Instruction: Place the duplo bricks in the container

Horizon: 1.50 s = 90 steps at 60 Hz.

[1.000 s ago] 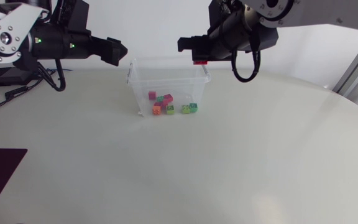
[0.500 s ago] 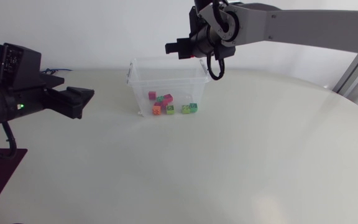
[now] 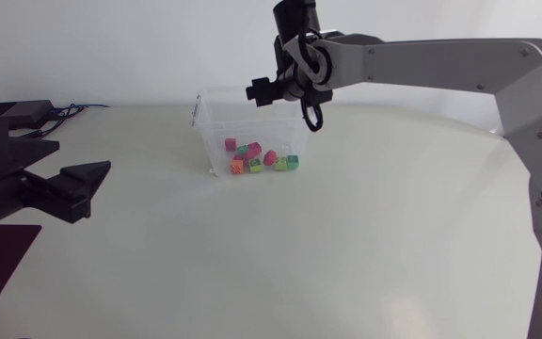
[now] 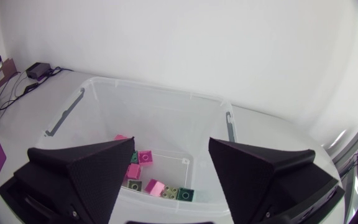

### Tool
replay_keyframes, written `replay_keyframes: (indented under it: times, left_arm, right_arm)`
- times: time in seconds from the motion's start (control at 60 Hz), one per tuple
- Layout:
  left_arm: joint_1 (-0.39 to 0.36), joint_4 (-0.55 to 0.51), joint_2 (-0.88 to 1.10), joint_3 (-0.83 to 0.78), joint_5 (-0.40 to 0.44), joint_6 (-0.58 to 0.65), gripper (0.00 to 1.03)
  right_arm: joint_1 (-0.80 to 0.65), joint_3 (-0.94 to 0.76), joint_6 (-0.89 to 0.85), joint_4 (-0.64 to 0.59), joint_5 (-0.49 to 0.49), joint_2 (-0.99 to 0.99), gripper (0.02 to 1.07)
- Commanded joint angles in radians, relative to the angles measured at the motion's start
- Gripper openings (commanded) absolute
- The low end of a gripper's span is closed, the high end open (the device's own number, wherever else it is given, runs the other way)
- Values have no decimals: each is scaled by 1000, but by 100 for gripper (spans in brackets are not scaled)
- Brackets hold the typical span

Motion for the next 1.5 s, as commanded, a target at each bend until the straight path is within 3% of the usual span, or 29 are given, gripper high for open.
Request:
replay_keyframes:
  times: [0.0, 0.3, 0.567, 1.0, 1.267, 1.483]
  left_arm:
    - [9, -7, -39, -36, -15, 15, 100]
    - [79, 14, -189, -165, -26, 43, 100]
    - [165, 62, -272, -246, -24, 92, 100]
    - [199, 174, -380, -378, -24, 53, 100]
    - [233, 249, -421, -445, -24, 1, 100]
    - [216, 277, -475, -498, -17, -65, 99]
  right_arm:
    - [-6, -43, -26, 5, 15, -91, 102]
    - [-9, -436, -122, 133, 81, -488, 102]
    - [-72, -707, -167, 169, 106, -807, 102]
    - [-161, -1151, -244, 240, 134, -1284, 102]
    - [-173, -1339, -267, 237, 141, -1549, 102]
    - [-262, -1467, -227, 243, 38, -1691, 102]
